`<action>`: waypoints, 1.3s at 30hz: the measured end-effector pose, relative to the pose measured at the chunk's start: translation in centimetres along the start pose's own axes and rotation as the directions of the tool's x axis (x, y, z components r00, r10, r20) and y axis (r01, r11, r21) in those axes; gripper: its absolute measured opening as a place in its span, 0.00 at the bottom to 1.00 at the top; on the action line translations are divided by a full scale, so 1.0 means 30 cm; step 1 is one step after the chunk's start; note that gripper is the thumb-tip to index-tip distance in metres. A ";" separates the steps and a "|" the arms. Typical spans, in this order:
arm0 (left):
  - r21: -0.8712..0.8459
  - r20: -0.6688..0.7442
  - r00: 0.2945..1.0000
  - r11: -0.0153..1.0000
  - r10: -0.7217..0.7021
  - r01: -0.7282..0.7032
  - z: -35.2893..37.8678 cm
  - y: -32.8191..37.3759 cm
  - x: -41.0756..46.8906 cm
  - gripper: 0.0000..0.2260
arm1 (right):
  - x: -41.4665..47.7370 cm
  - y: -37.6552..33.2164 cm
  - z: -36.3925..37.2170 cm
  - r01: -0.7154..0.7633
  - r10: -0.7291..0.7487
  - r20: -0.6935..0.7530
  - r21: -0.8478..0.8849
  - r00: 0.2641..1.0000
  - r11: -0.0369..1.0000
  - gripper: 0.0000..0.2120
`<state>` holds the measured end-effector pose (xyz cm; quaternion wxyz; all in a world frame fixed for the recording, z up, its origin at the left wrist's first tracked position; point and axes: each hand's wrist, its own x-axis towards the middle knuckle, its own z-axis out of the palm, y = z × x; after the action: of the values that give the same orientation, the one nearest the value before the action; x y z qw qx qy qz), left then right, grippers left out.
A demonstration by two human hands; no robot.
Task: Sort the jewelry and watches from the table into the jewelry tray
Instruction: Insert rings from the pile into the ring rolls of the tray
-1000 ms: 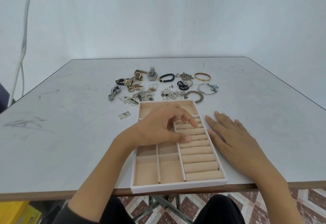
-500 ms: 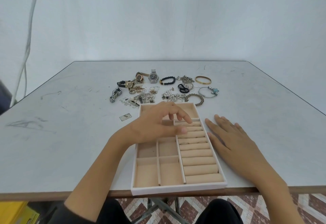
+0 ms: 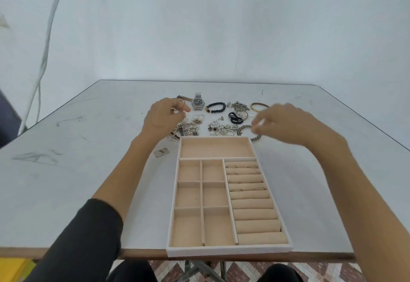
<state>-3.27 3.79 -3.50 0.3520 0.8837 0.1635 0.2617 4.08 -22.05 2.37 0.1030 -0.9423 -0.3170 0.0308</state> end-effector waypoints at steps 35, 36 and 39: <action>0.550 0.048 0.998 0.833 0.031 -0.052 0.132 -0.089 0.171 0.09 | 0.490 -0.217 0.223 0.193 -0.197 0.025 0.105 0.980 0.976 0.09; 0.541 0.044 0.999 0.840 0.012 -0.034 0.133 -0.088 0.173 0.08 | 0.491 -0.219 0.223 0.198 -0.203 0.032 0.107 0.979 0.974 0.09; 0.508 0.035 0.998 0.861 -0.057 0.031 0.133 -0.088 0.180 0.07 | 0.496 -0.229 0.222 0.201 -0.209 0.051 0.127 0.977 0.971 0.07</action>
<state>3.15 6.04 -5.94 0.1170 0.9473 0.2379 0.1799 11.05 -6.57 -2.55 0.1522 -0.8951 -0.4134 0.0692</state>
